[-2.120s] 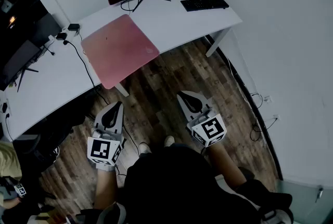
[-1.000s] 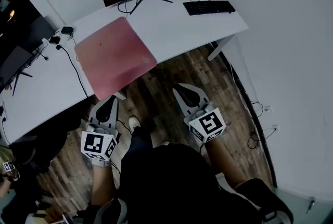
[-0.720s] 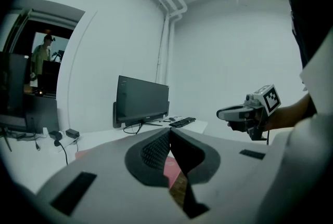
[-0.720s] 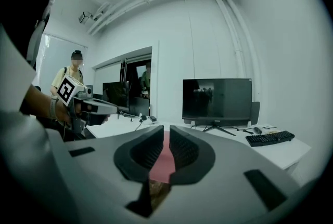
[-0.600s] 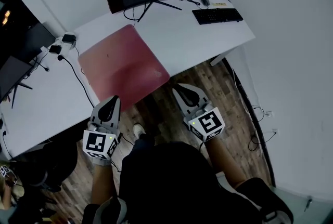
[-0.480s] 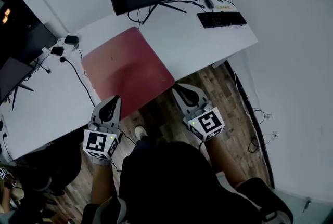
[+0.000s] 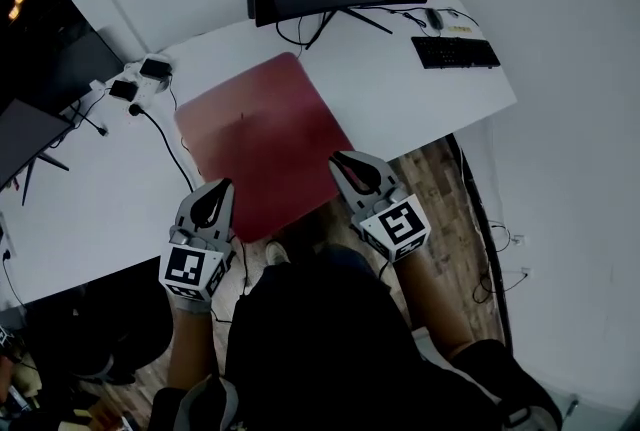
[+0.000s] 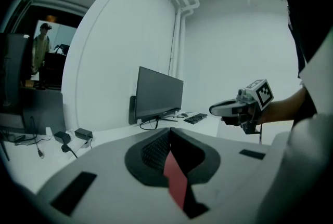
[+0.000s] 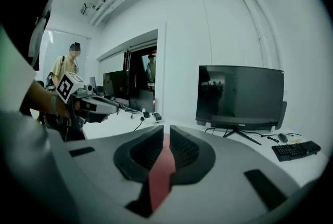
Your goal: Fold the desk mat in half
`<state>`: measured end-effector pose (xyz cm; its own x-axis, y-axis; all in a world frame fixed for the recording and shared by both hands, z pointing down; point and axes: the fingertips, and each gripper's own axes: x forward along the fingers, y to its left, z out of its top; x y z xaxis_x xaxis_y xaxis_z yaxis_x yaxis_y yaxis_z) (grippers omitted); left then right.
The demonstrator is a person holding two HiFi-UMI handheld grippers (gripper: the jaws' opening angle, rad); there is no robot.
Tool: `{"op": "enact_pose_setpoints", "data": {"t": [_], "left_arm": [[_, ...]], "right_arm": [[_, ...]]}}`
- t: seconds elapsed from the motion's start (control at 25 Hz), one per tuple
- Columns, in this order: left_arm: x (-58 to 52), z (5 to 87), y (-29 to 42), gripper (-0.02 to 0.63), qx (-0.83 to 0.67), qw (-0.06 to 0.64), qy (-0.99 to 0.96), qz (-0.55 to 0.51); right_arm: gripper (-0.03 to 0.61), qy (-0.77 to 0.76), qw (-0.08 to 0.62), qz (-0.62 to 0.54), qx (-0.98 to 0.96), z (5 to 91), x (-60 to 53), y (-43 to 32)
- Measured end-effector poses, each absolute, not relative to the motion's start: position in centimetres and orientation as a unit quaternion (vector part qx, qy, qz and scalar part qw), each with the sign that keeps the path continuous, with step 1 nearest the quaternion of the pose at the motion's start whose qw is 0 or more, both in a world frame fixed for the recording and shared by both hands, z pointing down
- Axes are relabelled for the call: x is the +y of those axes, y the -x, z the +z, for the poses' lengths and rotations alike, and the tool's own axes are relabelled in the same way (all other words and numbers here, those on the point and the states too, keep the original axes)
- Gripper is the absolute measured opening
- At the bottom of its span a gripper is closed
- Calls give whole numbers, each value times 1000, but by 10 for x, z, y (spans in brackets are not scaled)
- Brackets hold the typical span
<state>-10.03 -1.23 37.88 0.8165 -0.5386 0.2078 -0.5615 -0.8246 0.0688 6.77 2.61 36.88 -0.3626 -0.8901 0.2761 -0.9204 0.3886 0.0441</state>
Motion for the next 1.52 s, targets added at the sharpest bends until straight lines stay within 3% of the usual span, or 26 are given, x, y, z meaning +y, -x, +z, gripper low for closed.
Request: {"op": "enact_pose_setpoints", "data": {"t": [0.6,1.12,1.52], "left_arm": [[-15,417,91,9,-375,97,-911,138],[15,480,52,12,-399,123,-884,211],[42,541,37,212,-368,123,-879,278]], "right_arm": [[33,-420,183,79,-886,412,-21,-78],[171,-266,267,92,-922,486,-6,-97],[257,-170,337,72,-923,550,25,-94]]}}
